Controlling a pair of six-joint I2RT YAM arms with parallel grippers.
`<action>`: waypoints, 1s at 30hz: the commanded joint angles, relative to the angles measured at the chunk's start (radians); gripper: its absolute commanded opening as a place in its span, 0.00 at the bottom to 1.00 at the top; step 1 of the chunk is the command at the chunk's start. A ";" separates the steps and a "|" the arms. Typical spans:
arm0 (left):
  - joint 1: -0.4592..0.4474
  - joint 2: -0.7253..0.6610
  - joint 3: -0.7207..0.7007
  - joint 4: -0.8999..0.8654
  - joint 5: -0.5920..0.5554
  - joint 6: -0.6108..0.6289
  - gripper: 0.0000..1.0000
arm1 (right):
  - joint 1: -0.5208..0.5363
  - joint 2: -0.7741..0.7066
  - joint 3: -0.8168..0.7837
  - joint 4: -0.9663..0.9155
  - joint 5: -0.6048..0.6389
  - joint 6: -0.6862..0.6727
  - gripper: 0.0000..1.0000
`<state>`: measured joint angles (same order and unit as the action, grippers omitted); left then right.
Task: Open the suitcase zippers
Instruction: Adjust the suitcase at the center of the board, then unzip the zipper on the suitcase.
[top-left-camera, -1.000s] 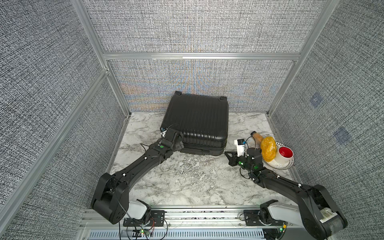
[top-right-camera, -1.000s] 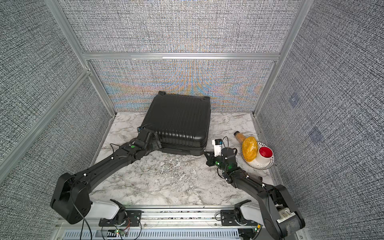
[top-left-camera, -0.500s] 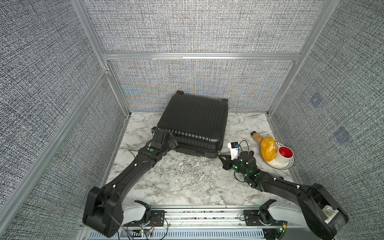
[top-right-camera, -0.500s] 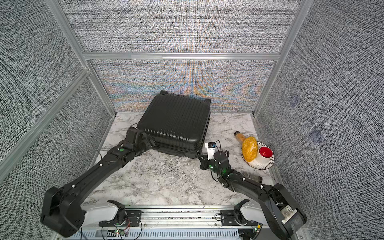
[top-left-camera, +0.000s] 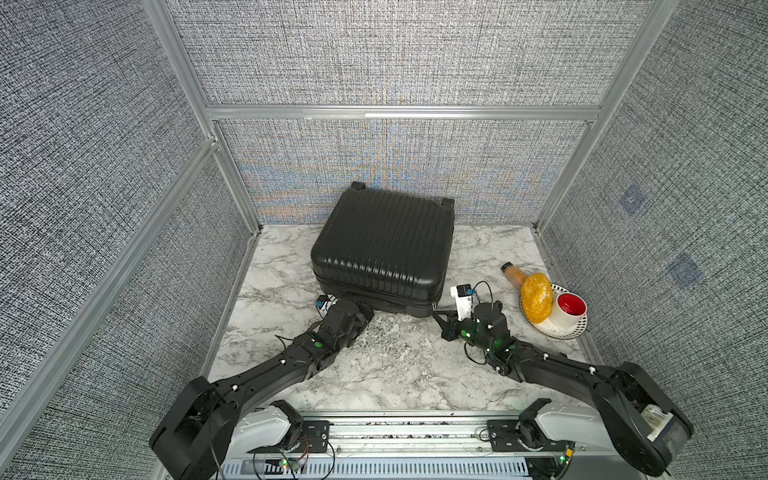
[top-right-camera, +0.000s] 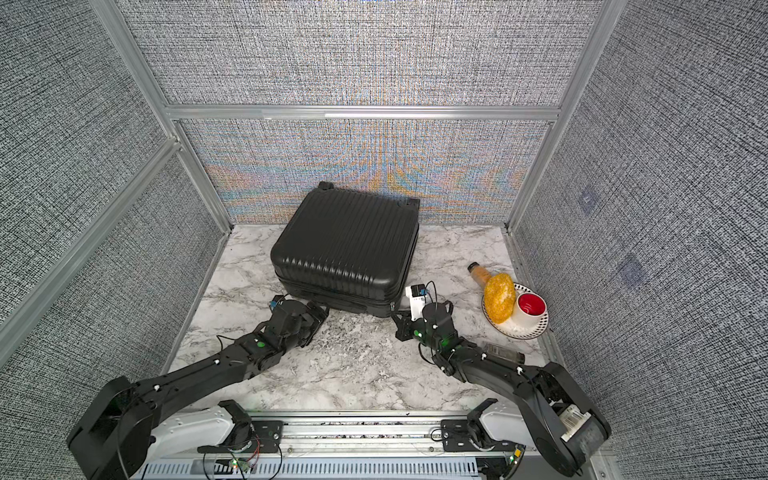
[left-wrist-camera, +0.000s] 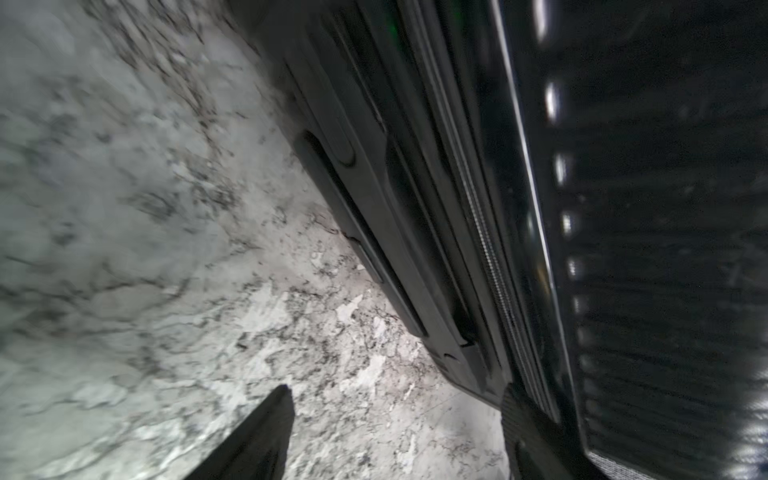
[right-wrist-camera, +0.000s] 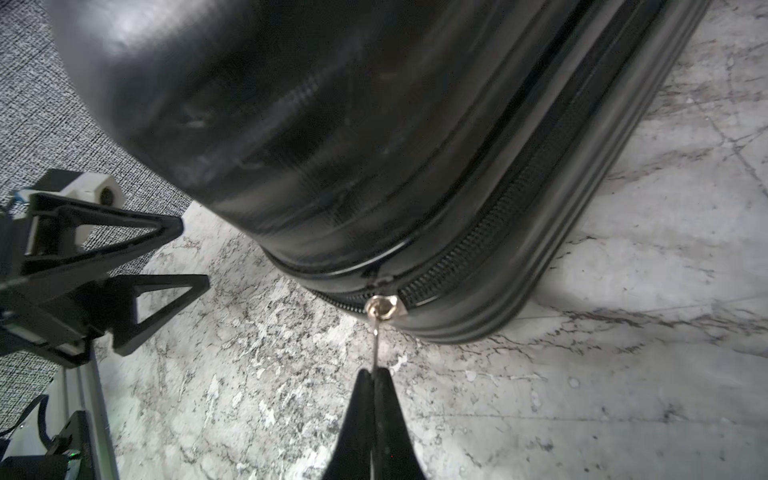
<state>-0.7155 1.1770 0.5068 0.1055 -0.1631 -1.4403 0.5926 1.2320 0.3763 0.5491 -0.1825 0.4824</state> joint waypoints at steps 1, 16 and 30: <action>-0.036 -0.029 -0.028 0.076 -0.097 -0.128 0.78 | 0.054 -0.027 -0.025 0.027 0.010 0.020 0.00; -0.056 -0.038 -0.083 0.051 -0.225 -0.247 0.67 | 0.202 -0.014 -0.053 0.053 0.072 0.030 0.00; 0.015 0.208 -0.010 0.246 -0.117 -0.210 0.60 | 0.203 -0.031 -0.062 0.044 0.078 0.034 0.00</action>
<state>-0.7097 1.3651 0.4732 0.2802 -0.3073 -1.6760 0.7925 1.2037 0.3145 0.5930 -0.0986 0.5198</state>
